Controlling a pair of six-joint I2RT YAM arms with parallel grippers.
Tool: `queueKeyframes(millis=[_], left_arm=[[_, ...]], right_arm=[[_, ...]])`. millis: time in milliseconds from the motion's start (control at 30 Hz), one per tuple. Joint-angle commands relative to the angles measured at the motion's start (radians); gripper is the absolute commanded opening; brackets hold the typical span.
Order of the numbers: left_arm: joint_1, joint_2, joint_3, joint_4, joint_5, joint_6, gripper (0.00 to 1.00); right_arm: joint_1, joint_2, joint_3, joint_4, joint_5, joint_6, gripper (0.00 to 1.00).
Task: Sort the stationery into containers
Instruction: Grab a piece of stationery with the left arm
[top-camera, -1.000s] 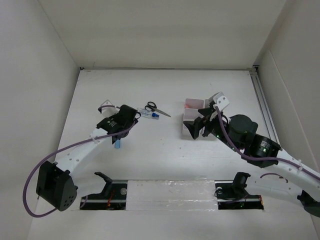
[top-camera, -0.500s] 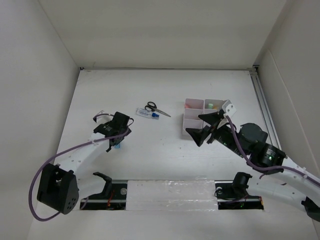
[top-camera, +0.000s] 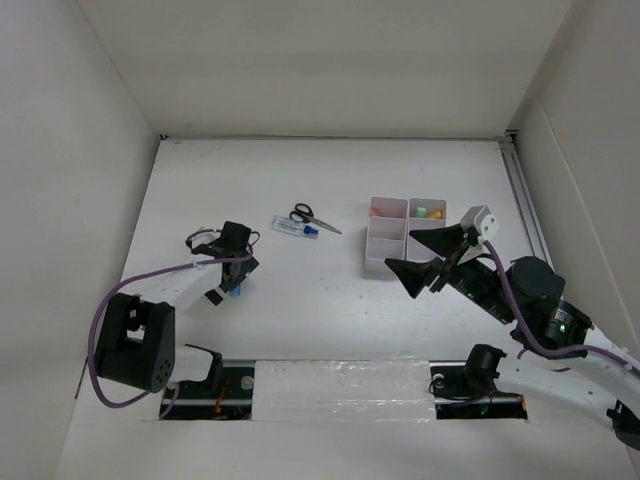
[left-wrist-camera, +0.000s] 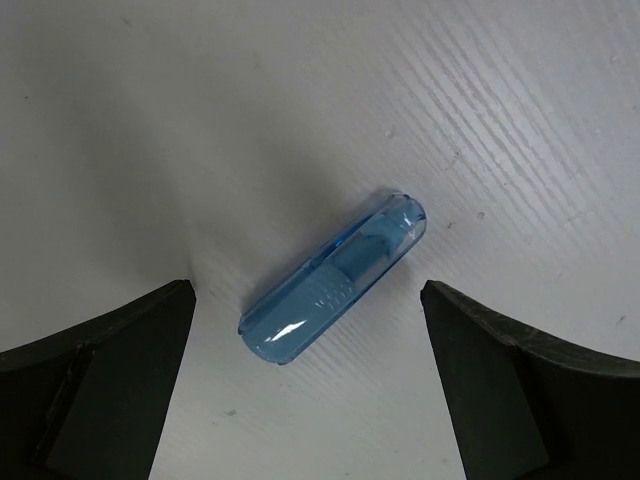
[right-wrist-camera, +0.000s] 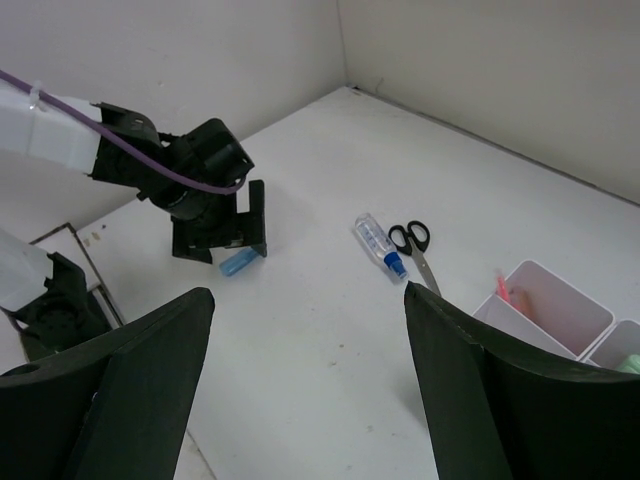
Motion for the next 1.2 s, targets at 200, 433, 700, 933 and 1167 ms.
queueKeyframes(millis=[200,433,700,933,1167], left_arm=[[0.001,0.011,-0.028,0.066,0.031,0.054,0.89],[0.001,0.088,-0.019,0.077,0.052,0.065,0.7],[-0.008,0.111,-0.005,0.068,0.061,0.085,0.58],[-0.031,0.183,0.035,0.044,0.072,0.096,0.12],[-0.042,0.203,0.035,0.062,0.107,0.116,0.0]], right_arm=[[-0.009,-0.007,0.006,0.033,-0.008,-0.009,0.83],[-0.009,0.002,0.006,0.033,-0.008,-0.009,0.83],[-0.009,-0.029,0.006,0.033,0.02,0.0,0.83],[-0.009,-0.068,0.006,0.024,0.04,0.009,0.83],[-0.009,-0.088,0.006,0.015,0.04,0.009,0.83]])
